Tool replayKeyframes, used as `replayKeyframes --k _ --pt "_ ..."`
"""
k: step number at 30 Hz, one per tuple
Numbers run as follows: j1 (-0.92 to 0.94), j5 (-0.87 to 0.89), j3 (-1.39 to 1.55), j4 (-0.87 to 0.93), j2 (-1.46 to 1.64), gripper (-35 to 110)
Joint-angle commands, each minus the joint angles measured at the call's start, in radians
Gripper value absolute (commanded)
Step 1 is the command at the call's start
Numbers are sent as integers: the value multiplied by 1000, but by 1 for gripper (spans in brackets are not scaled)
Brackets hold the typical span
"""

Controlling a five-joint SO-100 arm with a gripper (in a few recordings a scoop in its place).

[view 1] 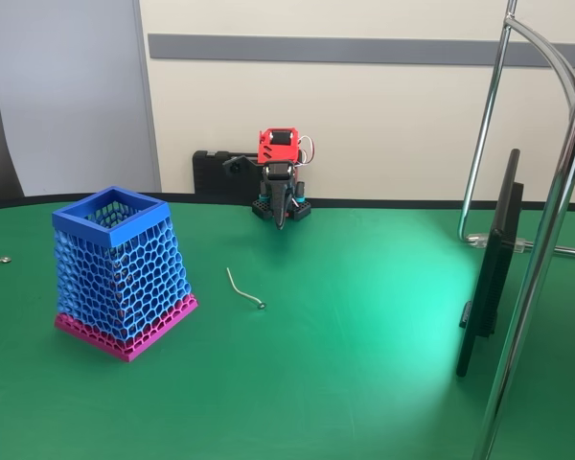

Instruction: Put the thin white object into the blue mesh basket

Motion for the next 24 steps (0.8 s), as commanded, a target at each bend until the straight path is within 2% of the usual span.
replayKeyframes --k 1,11,24 --pt "-5 8 8 3 8 1" --pt "-17 6 -9 -14 -32 1" --pt "31 98 -296 -152 -500 1"
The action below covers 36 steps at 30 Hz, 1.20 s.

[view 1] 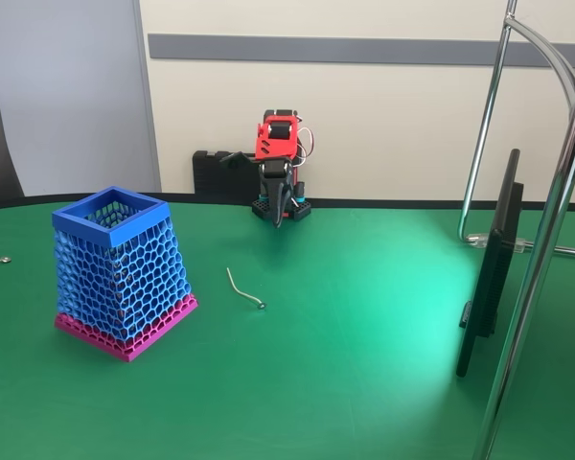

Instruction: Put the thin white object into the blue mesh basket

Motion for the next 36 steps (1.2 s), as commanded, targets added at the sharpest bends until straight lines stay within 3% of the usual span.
replayKeyframes --k 1,13,25,31,36 --pt "8 35 -109 -23 -109 1" --pt "11 198 -445 -25 -630 1" --pt "64 321 -819 97 -1051 1" --pt "98 382 -989 147 -1239 10" --pt "124 445 -1169 204 -1417 9"
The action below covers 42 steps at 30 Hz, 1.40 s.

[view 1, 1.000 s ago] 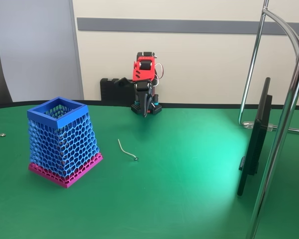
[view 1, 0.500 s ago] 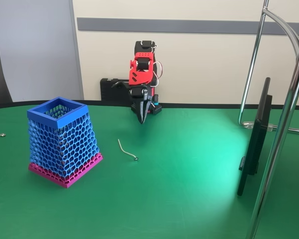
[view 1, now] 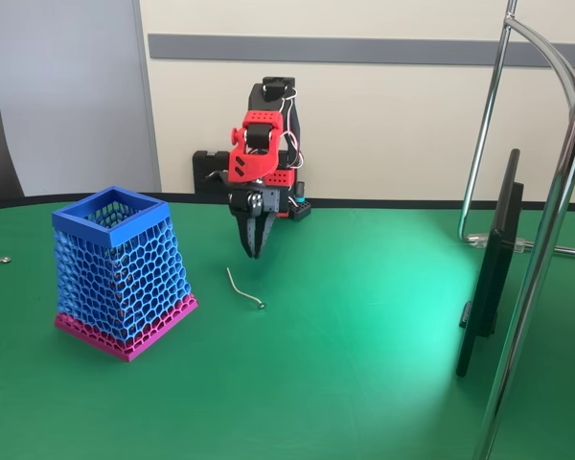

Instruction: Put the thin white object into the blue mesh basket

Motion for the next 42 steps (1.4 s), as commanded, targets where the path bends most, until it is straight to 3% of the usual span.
replayKeyframes --k 1,29,42 --pt "9 34 -132 37 -78 9" --pt "-38 117 -586 183 -505 12" --pt "-52 133 -640 198 -565 12"
